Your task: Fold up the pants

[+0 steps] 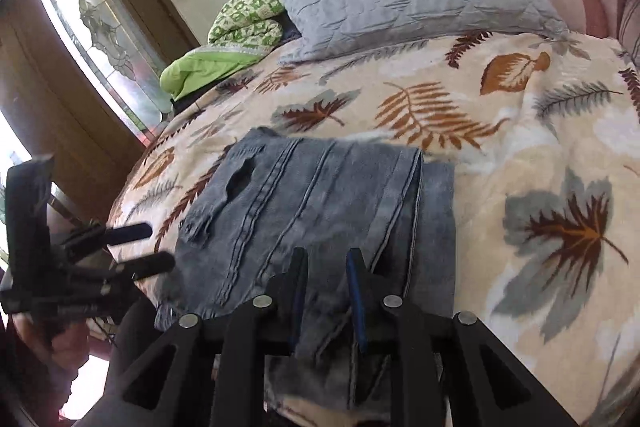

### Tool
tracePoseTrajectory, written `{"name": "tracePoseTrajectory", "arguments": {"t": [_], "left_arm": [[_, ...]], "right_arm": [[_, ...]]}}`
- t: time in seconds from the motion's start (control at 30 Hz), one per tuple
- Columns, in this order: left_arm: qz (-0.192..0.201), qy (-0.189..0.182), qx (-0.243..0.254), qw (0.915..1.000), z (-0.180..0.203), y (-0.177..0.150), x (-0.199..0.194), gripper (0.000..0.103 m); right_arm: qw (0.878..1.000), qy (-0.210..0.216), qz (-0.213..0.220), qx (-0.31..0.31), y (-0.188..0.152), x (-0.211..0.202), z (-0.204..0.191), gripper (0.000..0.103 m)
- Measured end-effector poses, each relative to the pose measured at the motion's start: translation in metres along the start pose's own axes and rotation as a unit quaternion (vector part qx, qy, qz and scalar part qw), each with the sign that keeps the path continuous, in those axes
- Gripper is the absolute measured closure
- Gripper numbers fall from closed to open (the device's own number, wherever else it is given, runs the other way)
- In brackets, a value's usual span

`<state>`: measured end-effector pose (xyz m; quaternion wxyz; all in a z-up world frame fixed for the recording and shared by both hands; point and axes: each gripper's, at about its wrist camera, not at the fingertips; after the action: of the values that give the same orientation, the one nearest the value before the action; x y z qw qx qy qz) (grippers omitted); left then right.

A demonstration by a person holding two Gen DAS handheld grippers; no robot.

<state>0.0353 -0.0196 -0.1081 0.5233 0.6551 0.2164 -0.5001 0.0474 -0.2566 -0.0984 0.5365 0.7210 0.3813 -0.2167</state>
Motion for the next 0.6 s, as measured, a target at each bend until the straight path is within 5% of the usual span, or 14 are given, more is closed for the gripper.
{"name": "tracePoseTrajectory", "arguments": {"t": [0.2, 0.6], "left_arm": [[-0.020, -0.003, 0.003, 0.9998, 0.005, -0.004, 0.018, 0.031], [-0.035, 0.003, 0.001, 0.9994, 0.000, -0.005, 0.033, 0.021]], "right_arm": [[0.997, -0.037, -0.065, -0.024, -0.026, 0.020, -0.005, 0.080], [0.997, -0.004, -0.072, 0.009, -0.029, 0.028, 0.009, 0.080]]}}
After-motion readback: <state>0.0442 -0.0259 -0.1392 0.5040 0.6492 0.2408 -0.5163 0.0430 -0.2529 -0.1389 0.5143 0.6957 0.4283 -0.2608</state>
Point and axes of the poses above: each gripper's, at about its wrist camera, not at the fingertips, and x roughly the way its jaws point, z to its right, y to its top, and after that the axes turned 5 degrees about -y, right-handed
